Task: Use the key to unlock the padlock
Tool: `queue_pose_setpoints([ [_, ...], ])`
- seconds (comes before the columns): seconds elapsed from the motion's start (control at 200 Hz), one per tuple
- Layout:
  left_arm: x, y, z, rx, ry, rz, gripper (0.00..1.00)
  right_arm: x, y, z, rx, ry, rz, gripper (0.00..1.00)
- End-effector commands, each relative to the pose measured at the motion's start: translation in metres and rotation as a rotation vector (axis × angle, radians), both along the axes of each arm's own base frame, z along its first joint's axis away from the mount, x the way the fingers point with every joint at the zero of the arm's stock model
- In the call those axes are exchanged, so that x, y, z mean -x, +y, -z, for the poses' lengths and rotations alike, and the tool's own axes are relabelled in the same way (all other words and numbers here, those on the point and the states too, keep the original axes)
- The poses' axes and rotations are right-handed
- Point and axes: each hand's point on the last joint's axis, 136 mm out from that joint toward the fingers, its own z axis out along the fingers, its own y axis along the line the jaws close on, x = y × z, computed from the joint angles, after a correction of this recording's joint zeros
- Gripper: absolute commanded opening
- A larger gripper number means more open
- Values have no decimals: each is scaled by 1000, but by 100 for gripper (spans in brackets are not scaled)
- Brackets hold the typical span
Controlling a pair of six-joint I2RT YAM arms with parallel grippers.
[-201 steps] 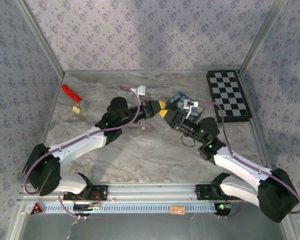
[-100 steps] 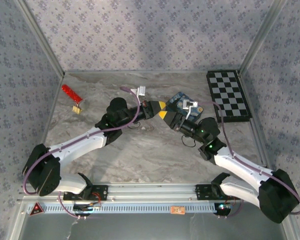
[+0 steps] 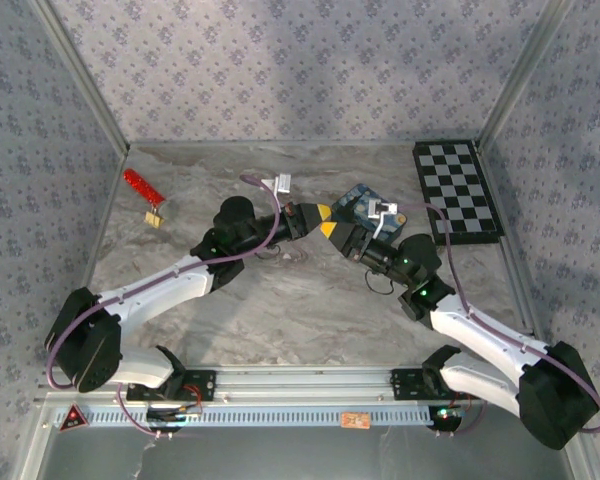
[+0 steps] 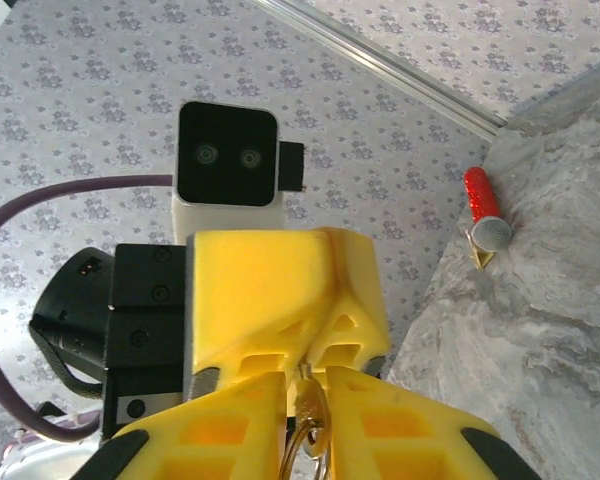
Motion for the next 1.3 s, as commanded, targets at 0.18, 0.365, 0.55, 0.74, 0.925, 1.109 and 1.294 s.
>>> queue_pose_setpoints([
  [0.18,6,3,-18,37,-55,12,0,0,-3,-23,-14,-55,17,7],
  [0.365,1,6,-6,-21,-55,-25,19,-6,-8,-13,88,-15,68,0],
  [0.55,-12,25,8,-159,-82,-102,70,-13,-23,19,280,60,143,0],
  [0.74,-38,67,19,-297,-76,-217,87,-8,-48,36,403,68,187,0],
  [0.925,-61,76,47,-579,-48,-240,92,-4,-79,48,623,82,287,0],
  [1.109,-91,55,94,-896,-22,-192,96,-1,-127,53,766,141,479,0],
  [1.294,-111,0,129,-1108,-93,-62,100,8,-145,53,793,153,536,0],
])
